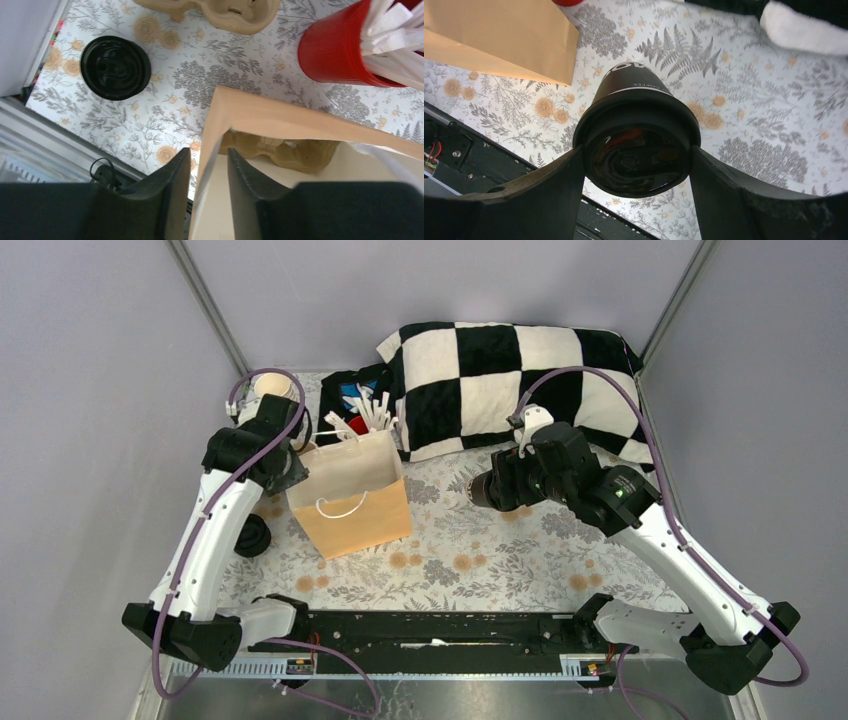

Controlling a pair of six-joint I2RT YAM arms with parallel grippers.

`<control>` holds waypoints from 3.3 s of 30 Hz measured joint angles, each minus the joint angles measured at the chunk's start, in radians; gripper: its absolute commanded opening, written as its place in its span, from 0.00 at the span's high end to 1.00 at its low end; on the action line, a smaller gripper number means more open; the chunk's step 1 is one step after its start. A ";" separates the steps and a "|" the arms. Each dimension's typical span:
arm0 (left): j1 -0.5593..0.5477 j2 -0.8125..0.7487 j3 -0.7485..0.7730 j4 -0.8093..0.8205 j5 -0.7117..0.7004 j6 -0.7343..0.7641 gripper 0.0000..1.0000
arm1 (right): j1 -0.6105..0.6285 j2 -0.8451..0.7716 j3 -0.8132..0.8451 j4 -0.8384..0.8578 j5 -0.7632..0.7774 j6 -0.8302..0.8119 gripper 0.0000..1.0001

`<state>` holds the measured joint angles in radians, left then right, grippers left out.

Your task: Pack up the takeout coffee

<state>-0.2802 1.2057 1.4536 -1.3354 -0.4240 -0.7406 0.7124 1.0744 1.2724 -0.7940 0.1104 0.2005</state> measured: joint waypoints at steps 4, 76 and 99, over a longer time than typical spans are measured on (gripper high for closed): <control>0.000 0.001 -0.010 0.048 0.040 0.051 0.85 | 0.000 0.008 0.087 -0.014 -0.023 -0.073 0.46; -0.349 0.043 -0.383 1.163 0.555 0.290 0.93 | 0.301 0.240 0.472 -0.312 0.108 -0.579 0.61; -0.389 -0.072 -0.419 0.988 0.533 0.278 0.94 | 0.644 0.396 0.305 -0.281 0.545 -0.405 0.60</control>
<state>-0.6693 1.1336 1.0348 -0.3473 0.1093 -0.4622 1.3567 1.4708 1.5772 -1.0748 0.6556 -0.2043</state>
